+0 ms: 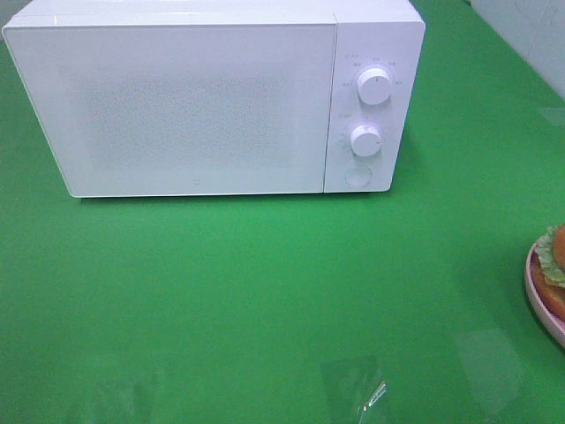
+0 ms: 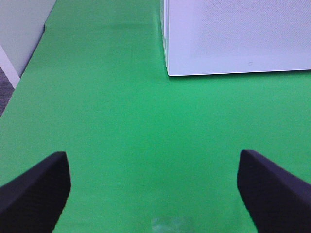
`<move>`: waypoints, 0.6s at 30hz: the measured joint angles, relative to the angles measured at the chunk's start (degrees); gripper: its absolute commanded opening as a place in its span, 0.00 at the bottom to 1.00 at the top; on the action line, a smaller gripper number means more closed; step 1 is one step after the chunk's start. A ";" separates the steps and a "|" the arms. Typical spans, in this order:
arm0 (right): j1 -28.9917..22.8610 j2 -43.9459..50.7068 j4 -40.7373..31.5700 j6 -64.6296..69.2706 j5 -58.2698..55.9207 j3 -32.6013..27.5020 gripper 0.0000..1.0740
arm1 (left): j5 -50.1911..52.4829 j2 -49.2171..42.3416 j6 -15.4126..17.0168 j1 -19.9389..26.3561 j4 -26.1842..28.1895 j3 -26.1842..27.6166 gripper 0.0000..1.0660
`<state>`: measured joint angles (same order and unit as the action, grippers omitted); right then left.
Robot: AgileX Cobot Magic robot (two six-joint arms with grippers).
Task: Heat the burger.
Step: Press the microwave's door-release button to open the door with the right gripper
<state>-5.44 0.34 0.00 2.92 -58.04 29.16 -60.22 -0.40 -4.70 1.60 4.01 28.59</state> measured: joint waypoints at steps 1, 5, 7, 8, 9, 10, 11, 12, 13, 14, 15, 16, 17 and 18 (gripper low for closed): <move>0.00 0.00 0.00 0.00 0.00 0.00 0.71 | 0.00 0.00 0.00 0.00 0.00 0.00 0.81; 0.00 0.00 0.00 0.00 0.00 0.00 0.71 | 0.00 0.00 0.00 0.00 0.00 0.00 0.81; 0.00 0.00 0.00 0.00 0.00 0.00 0.71 | 0.00 0.00 0.00 0.00 0.00 0.00 0.81; 0.00 0.00 0.00 0.00 0.00 0.00 0.71 | 0.00 0.00 0.00 0.00 0.00 0.00 0.81; 0.00 0.00 0.00 0.00 0.00 0.00 0.71 | 0.00 0.00 0.00 0.00 0.00 0.00 0.81; 0.00 0.00 0.00 0.00 0.00 0.00 0.71 | 0.00 0.00 0.00 0.00 0.00 0.00 0.81; 0.00 0.00 0.00 0.00 0.00 0.00 0.71 | 0.00 0.00 0.00 0.00 0.00 0.00 0.81; 0.00 0.00 0.00 0.00 0.00 0.00 0.71 | 0.00 0.00 0.00 0.00 0.00 0.00 0.81; 0.00 0.00 0.00 0.00 0.00 0.00 0.71 | 0.00 0.00 0.00 0.00 0.00 0.00 0.81; 0.00 0.00 0.00 0.00 0.00 0.00 0.71 | 0.00 0.00 0.00 0.00 0.00 0.00 0.81; 0.00 0.00 0.00 0.00 0.00 0.00 0.71 | 0.00 0.00 0.00 0.00 0.00 0.00 0.81; 0.00 0.00 0.00 0.00 0.00 0.00 0.71 | 0.00 0.00 0.00 0.00 0.00 0.00 0.81; 0.00 0.00 0.00 0.00 0.00 0.00 0.71 | 0.00 0.00 0.00 0.00 0.00 0.00 0.81; 0.00 0.00 0.00 0.00 0.00 0.11 0.71 | 0.00 0.00 0.00 0.00 0.00 0.00 0.81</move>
<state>-5.44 0.34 0.00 2.92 -58.04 29.28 -60.22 -0.40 -4.70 1.60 4.01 28.59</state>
